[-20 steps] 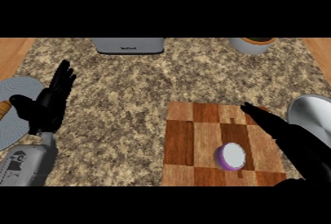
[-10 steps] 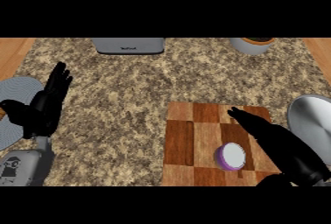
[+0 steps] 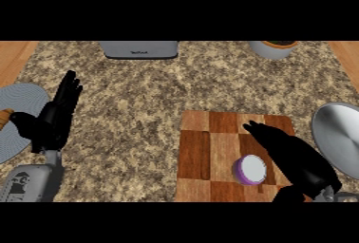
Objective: Pick the can from the cutting board and place it in the pan
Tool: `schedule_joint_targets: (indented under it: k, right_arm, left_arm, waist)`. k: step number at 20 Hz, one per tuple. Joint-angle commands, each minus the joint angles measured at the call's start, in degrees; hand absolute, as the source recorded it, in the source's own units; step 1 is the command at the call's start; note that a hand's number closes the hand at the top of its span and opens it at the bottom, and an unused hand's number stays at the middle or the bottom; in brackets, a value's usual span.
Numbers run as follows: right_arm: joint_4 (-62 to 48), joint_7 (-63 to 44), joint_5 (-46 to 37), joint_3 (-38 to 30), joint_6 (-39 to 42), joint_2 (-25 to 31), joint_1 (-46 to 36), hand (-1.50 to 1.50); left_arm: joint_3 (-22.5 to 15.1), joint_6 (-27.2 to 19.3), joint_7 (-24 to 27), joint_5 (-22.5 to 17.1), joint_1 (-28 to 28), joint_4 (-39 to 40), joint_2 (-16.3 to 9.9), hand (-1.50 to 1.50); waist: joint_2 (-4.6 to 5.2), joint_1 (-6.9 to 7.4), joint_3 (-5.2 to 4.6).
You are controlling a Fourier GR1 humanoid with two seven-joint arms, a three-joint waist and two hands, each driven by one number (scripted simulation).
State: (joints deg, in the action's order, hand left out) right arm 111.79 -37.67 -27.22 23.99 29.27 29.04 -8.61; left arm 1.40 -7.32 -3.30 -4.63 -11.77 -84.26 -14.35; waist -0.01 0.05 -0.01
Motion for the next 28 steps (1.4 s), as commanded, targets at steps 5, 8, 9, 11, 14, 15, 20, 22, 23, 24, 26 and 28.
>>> schedule_joint_targets:
  k: [5,8,9,11,14,15,20,22,23,24,26,28]
  right_arm:
    - [-1.94,3.47,-5.90,-0.95,3.49,-3.73,3.76,-1.50]
    - [-6.17,4.25,-11.12,3.44,-0.56,-7.19,3.56,-1.50]
    - [-7.66,4.50,-11.23,1.44,1.58,-7.93,1.64,-1.50]
    - [-10.97,4.93,-12.45,1.77,2.57,-9.38,-0.52,-1.50]
    - [-11.05,0.81,-13.89,2.65,5.22,-12.85,-2.60,-1.50]
    - [-11.00,4.88,-14.67,0.95,3.67,-10.97,0.31,-1.50]
    - [-12.96,8.75,-13.19,-3.37,7.69,-8.11,0.55,-1.50]
    - [-17.61,10.71,-16.57,-1.46,5.40,-11.30,-0.40,-1.50]
    - [-11.66,10.25,-15.39,-0.31,5.43,-10.52,5.20,-1.50]
    - [-19.76,12.43,-17.68,-0.07,4.36,-13.17,-1.11,1.50]
    - [-16.15,17.30,-17.93,3.56,3.98,-10.28,1.13,1.50]
    - [-13.61,18.28,-19.12,2.46,4.34,-9.25,3.01,1.50]
  left_arm:
    - [1.68,1.45,1.64,1.45,-0.95,2.67,1.52,0.00]
    - [1.61,-0.63,-4.08,1.90,-4.48,0.23,1.78,0.00]
    - [1.29,0.05,-1.99,2.57,-3.22,0.69,2.49,0.00]
    - [1.91,1.41,-1.38,2.35,-0.41,-1.10,1.58,0.00]
    - [1.44,1.43,0.67,3.48,-1.41,2.30,2.82,0.00]
    - [3.57,4.02,-2.85,1.50,-0.68,-1.46,0.07,0.00]
    - [5.11,5.73,-3.05,0.16,0.35,-1.83,-0.36,0.00]
    - [1.84,1.75,-1.87,4.46,-0.22,-2.01,3.58,0.00]
    - [3.07,2.47,0.75,4.00,0.42,-0.66,2.90,0.00]
    - [2.74,2.43,-1.78,4.07,-1.83,-0.28,3.19,0.00]
    - [3.84,2.88,0.88,3.23,-0.76,1.31,2.86,0.00]
    - [3.13,2.32,1.33,4.35,-2.95,4.11,4.18,0.00]
  waist:
    - [-0.01,-0.15,0.01]
    - [-0.01,-0.16,0.03]
    - [0.00,-0.08,0.02]
    - [-0.01,0.09,0.01]
    - [0.00,0.04,0.00]
    - [-0.03,0.03,0.02]
    - [-0.04,0.05,0.01]
    - [-0.01,0.02,0.02]
    - [-0.04,-0.19,0.01]
    - [0.02,0.04,0.02]
    - [0.01,0.02,0.02]
    - [0.00,-0.21,0.01]
